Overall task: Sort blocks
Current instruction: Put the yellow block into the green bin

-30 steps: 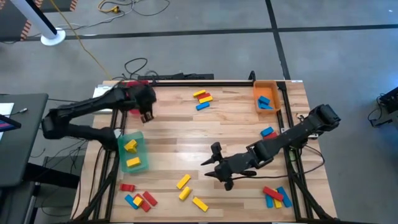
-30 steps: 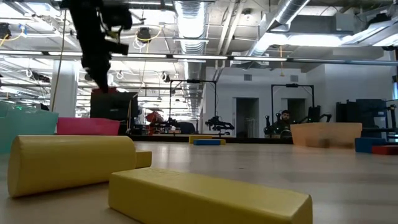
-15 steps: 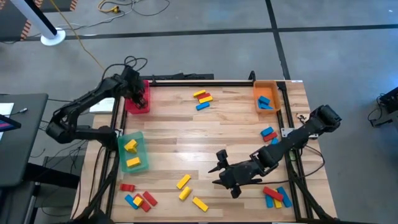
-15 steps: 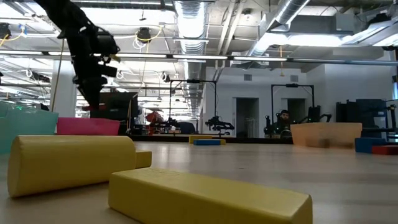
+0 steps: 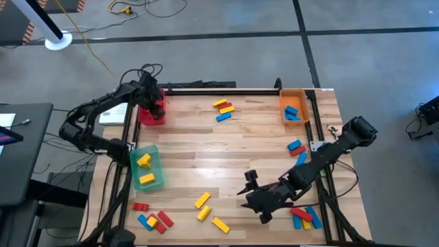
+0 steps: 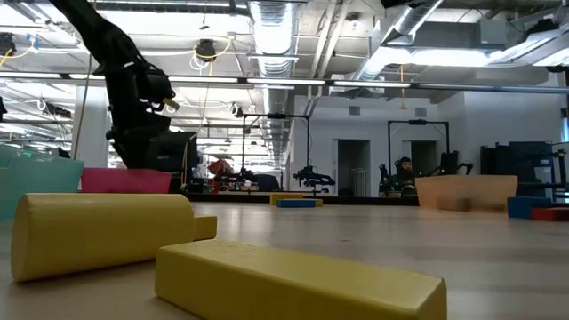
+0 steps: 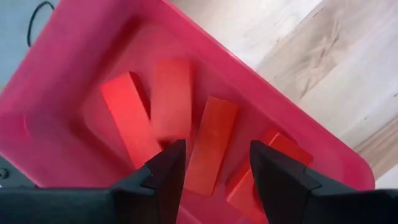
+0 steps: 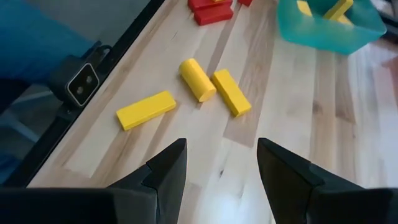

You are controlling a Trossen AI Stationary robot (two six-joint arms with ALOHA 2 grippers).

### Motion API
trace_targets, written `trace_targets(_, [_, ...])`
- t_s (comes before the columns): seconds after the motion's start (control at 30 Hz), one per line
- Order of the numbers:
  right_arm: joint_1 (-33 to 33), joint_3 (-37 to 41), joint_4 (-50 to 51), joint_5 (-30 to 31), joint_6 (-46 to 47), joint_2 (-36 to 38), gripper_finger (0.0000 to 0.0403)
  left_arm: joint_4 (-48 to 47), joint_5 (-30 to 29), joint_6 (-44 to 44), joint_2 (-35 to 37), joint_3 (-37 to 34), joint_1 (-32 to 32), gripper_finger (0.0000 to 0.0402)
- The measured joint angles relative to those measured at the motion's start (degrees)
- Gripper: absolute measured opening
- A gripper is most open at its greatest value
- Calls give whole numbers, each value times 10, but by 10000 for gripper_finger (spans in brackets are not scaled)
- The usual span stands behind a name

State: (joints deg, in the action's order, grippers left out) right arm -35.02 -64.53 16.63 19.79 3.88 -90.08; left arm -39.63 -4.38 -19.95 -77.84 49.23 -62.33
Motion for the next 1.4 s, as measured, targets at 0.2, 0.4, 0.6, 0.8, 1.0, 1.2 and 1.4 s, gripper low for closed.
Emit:
trace_targets(0.2, [-2, 0, 9, 0, 13, 0, 209, 1, -1, -5, 14, 0, 0, 175])
trace_targets(0.4, [-2, 0, 14, 1, 13, 0, 209, -3, 0, -6, 64, 0, 13, 176])
trace_targets(0.6, [-2, 0, 37, 1, 35, 0, 209, -27, 38, -1, 150, 0, 51, 176])
trace_targets(0.8, [-4, 0, 69, -2, 75, 0, 209, -69, 83, 28, 244, 0, 114, 177])
trace_targets(1.0, [-10, 0, 111, -22, 127, 0, 209, -96, 118, 83, 312, 0, 198, 177])
trace_targets(1.2, [-20, 0, 222, -69, 251, 0, 209, -109, 122, 146, 341, 0, 301, 177])
trace_targets(1.4, [-49, 0, 303, -114, 368, 0, 209, -102, 122, 197, 333, 0, 412, 177])
